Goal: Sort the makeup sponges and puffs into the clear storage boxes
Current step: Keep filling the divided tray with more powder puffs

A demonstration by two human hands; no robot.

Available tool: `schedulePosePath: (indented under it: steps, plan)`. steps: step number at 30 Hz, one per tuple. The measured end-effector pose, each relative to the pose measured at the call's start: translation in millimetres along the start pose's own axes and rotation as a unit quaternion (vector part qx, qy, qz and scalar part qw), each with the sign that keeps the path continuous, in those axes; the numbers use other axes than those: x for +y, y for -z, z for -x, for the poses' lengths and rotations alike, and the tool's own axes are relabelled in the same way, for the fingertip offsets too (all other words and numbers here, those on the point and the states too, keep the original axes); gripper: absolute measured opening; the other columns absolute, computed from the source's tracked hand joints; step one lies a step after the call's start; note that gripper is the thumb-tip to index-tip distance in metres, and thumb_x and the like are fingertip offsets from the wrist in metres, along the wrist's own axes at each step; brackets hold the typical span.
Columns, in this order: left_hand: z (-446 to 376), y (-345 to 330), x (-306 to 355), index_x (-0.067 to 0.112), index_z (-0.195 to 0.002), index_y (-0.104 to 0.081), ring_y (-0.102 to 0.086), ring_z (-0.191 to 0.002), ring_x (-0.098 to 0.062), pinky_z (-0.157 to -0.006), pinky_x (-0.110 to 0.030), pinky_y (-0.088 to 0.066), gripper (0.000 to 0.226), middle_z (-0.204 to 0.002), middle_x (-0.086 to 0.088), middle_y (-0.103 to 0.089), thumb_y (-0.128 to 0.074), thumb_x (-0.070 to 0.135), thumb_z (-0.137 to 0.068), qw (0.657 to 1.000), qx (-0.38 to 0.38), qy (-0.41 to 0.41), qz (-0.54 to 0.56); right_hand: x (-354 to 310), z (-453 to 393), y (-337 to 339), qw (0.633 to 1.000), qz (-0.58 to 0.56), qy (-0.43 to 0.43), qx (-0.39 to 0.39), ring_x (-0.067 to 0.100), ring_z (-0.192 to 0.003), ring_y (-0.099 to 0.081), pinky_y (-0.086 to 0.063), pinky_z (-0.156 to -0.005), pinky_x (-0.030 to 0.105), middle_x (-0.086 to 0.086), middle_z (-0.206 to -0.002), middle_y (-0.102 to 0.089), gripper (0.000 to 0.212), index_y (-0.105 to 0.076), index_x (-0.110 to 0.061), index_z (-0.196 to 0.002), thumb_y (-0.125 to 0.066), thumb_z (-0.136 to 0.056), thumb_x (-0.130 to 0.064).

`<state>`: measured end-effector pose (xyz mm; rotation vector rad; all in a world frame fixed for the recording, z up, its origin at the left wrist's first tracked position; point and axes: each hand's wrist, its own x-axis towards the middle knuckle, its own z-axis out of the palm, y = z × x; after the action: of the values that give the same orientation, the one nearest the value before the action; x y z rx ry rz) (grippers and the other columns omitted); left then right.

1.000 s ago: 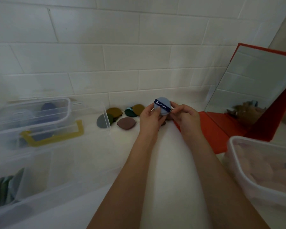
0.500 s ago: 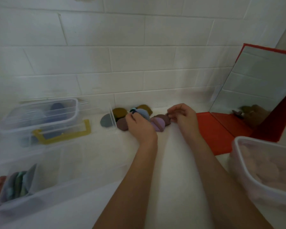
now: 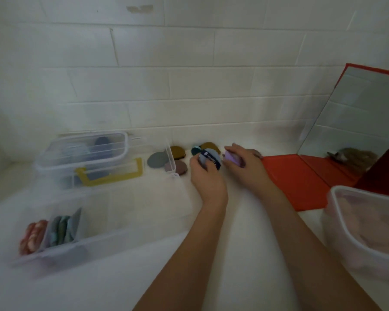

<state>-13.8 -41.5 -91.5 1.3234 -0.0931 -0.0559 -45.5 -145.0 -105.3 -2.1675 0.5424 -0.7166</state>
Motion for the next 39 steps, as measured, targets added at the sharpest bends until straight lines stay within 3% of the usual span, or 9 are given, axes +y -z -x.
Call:
schedulePosePath:
  steps: [2,4,6,10,16,20,24,28,39]
  plan:
    - [7,6,2,0.004,-0.11,-0.057,-0.057,-0.091,-0.014,-0.073,-0.009,-0.039,0.018,-0.101,-0.005,-0.061,-0.047,0.011,-0.098,0.999,-0.005,-0.023,-0.024,-1,1,-5,0.997,0.056,0.017,-0.048,0.016,-0.143,-0.022,-0.017,-0.11,0.018,0.006,-0.152,-0.034,0.044,-0.051,-0.016,-0.136,-0.059,-0.092,-0.021]
    - [14,14,9,0.007,-0.11,-0.059,-0.058,-0.09,-0.011,-0.075,-0.005,-0.041,0.017,-0.098,0.0,-0.061,-0.05,0.01,-0.096,0.998,-0.018,-0.06,-0.032,-7,2,-7,0.997,0.06,0.042,-0.003,0.013,-0.137,-0.032,-0.022,-0.107,0.016,0.008,-0.149,-0.039,0.043,-0.05,-0.013,-0.136,-0.057,-0.094,-0.018]
    - [20,23,20,0.011,-0.112,-0.06,-0.059,-0.091,-0.008,-0.082,-0.011,-0.045,0.019,-0.1,0.003,-0.062,-0.052,0.009,-0.095,0.99,-0.057,-0.124,-0.038,-23,4,-8,0.994,-0.009,0.049,0.097,0.005,-0.107,-0.054,-0.037,-0.089,0.005,0.01,-0.131,-0.056,0.031,-0.057,-0.009,-0.126,-0.053,-0.095,-0.011]
    - [27,38,48,0.013,-0.11,-0.06,-0.059,-0.087,-0.005,-0.079,-0.015,-0.047,0.018,-0.096,0.004,-0.063,-0.054,0.008,-0.093,0.981,-0.082,-0.173,-0.027,-71,2,-7,0.973,-0.155,0.057,0.163,0.003,-0.079,-0.061,-0.05,-0.077,0.029,0.006,-0.089,-0.065,0.018,-0.064,-0.011,-0.095,-0.046,-0.097,-0.008]
    - [1,87,115,0.004,-0.107,-0.058,-0.067,-0.084,-0.029,-0.069,-0.035,-0.056,0.019,-0.1,-0.018,-0.067,-0.06,0.013,-0.09,0.985,-0.025,0.055,0.159,-159,31,-27,0.96,-0.248,0.131,-0.002,0.023,-0.086,-0.066,-0.055,-0.069,0.035,0.011,-0.097,-0.068,0.013,-0.063,-0.015,-0.099,-0.05,-0.097,-0.013]
    - [-22,163,156,0.003,-0.107,-0.059,-0.065,-0.081,-0.021,-0.062,-0.02,-0.056,0.017,-0.095,-0.016,-0.065,-0.06,0.007,-0.09,0.991,-0.022,-0.029,0.125,-190,57,-53,0.956,-0.237,0.165,-0.051,0.015,-0.077,-0.064,-0.052,-0.067,0.029,0.005,-0.09,-0.068,0.011,-0.061,-0.02,-0.097,-0.056,-0.093,-0.011]
    - [-50,250,166,0.006,-0.106,-0.063,-0.067,-0.07,-0.014,-0.064,-0.021,-0.058,0.017,-0.084,-0.011,-0.066,-0.061,0.005,-0.089,0.995,-0.052,-0.061,-0.06,-214,78,-89,0.938,-0.028,0.259,-0.229,-0.007,-0.079,-0.056,-0.041,-0.073,0.006,-0.016,-0.09,-0.065,0.008,-0.07,-0.021,-0.092,-0.067,-0.086,-0.015]
    - [-60,282,149,0.021,-0.108,-0.063,-0.066,-0.058,-0.008,-0.053,-0.022,-0.054,0.025,-0.069,0.002,-0.07,-0.059,0.004,-0.09,0.982,-0.09,-0.098,-0.138,-224,83,-124,0.902,0.086,0.306,-0.293,-0.002,-0.083,-0.051,-0.037,-0.07,0.007,-0.012,-0.096,-0.066,0.014,-0.073,-0.019,-0.099,-0.067,-0.086,-0.02]
    - [-58,284,121,0.026,-0.119,-0.061,-0.068,-0.075,-0.013,-0.056,-0.02,-0.05,0.025,-0.097,-0.004,-0.071,-0.047,0.02,-0.099,0.957,-0.172,-0.125,-0.197,-209,69,-130,0.91,-0.06,0.224,-0.344,0.005,-0.073,-0.061,-0.049,-0.072,0.013,0.001,-0.082,-0.066,0.003,-0.067,-0.005,-0.085,-0.065,-0.085,-0.003]
